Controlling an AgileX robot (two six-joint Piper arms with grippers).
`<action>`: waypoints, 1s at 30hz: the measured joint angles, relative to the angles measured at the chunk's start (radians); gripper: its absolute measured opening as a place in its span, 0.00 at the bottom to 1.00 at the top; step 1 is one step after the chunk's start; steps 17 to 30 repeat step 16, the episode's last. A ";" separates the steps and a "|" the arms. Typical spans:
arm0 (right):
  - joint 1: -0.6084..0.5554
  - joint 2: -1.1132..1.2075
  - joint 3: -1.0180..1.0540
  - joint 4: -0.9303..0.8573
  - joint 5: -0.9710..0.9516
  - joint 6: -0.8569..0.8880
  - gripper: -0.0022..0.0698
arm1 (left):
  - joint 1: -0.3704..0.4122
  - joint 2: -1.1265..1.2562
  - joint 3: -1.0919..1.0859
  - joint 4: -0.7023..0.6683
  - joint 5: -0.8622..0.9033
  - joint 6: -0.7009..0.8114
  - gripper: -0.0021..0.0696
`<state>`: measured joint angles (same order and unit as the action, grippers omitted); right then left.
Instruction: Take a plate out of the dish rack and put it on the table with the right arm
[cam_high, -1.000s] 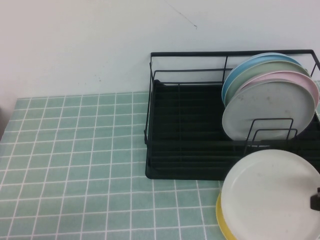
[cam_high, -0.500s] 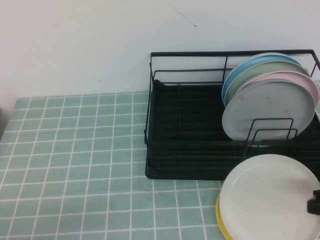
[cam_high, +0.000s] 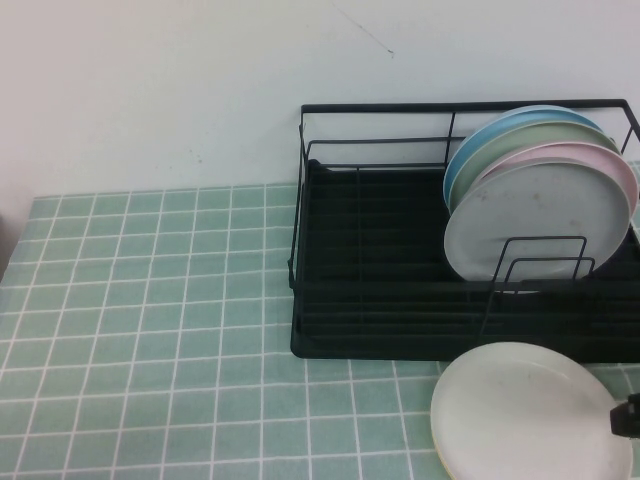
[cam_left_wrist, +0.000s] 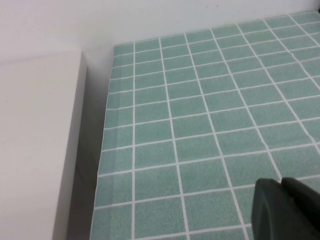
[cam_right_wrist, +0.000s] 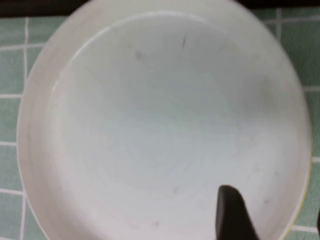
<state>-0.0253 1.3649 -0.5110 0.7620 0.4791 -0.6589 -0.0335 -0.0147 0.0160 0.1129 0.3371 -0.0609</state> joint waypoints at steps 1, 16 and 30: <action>0.000 -0.012 0.000 -0.005 0.002 0.005 0.52 | 0.000 0.000 0.000 0.000 0.000 0.000 0.02; 0.000 -0.494 0.000 -0.200 0.259 0.096 0.11 | 0.000 0.000 0.000 0.000 0.000 0.000 0.02; 0.000 -0.494 0.000 -0.200 0.259 0.096 0.11 | 0.000 0.000 0.000 0.000 0.000 0.000 0.02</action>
